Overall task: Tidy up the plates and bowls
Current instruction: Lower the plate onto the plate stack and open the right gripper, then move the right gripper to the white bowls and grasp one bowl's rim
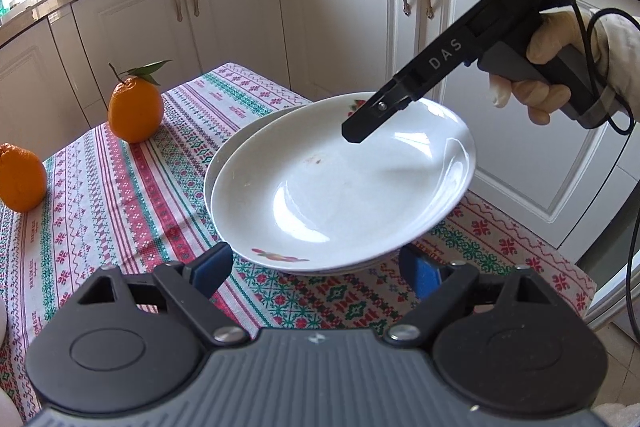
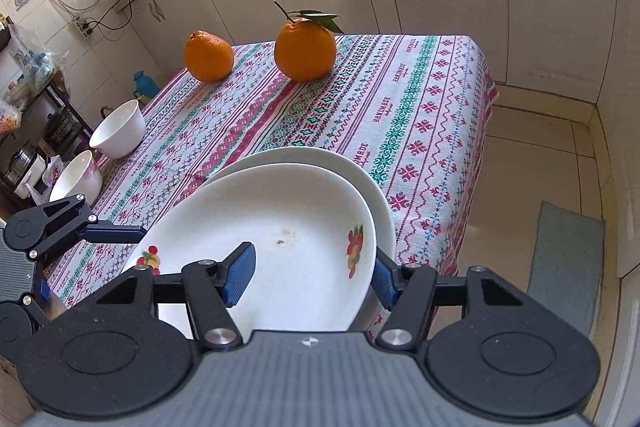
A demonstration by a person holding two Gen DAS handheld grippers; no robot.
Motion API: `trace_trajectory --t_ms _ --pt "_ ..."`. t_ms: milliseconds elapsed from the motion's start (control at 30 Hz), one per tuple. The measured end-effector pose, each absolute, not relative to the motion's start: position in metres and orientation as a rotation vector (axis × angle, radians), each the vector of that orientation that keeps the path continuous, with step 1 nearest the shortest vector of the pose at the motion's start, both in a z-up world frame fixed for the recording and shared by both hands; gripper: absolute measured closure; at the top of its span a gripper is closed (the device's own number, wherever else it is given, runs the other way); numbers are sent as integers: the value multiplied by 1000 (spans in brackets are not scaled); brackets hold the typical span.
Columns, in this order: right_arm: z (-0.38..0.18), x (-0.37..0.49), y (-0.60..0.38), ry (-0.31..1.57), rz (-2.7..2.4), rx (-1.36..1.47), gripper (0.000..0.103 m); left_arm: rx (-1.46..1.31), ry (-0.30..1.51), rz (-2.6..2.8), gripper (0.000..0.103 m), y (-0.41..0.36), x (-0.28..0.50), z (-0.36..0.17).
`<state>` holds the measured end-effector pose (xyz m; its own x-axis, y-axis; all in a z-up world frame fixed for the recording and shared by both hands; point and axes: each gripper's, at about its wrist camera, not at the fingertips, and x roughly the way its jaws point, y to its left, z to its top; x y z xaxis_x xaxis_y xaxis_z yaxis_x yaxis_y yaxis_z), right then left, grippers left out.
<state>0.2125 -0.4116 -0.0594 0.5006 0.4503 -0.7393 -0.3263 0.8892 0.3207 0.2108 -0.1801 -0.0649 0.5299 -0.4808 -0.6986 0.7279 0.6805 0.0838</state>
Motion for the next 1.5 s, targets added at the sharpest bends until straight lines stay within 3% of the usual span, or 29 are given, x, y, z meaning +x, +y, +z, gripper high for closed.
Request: trace_trajectory --t_ms 333,533,800,900,967,1033,1500 --pt "-51 204 -412 936 435 121 36 392 694 -760 13 -182 211 -67" --pt "-49 201 -405 944 419 86 28 385 694 -759 12 -181 212 -68" --pt "-51 200 -395 963 372 13 25 380 685 -756 12 -180 208 -65" --pt "-50 198 -392 961 362 -10 21 377 682 -754 11 -179 206 -64" --pt "-47 196 -389 947 358 -16 8 375 679 -753 11 -177 205 -63" --pt "-42 191 -383 921 344 -44 3 371 672 -752 11 -174 203 -62" --pt "-19 150 -311 758 218 -179 0 357 590 -686 7 -133 175 -46"
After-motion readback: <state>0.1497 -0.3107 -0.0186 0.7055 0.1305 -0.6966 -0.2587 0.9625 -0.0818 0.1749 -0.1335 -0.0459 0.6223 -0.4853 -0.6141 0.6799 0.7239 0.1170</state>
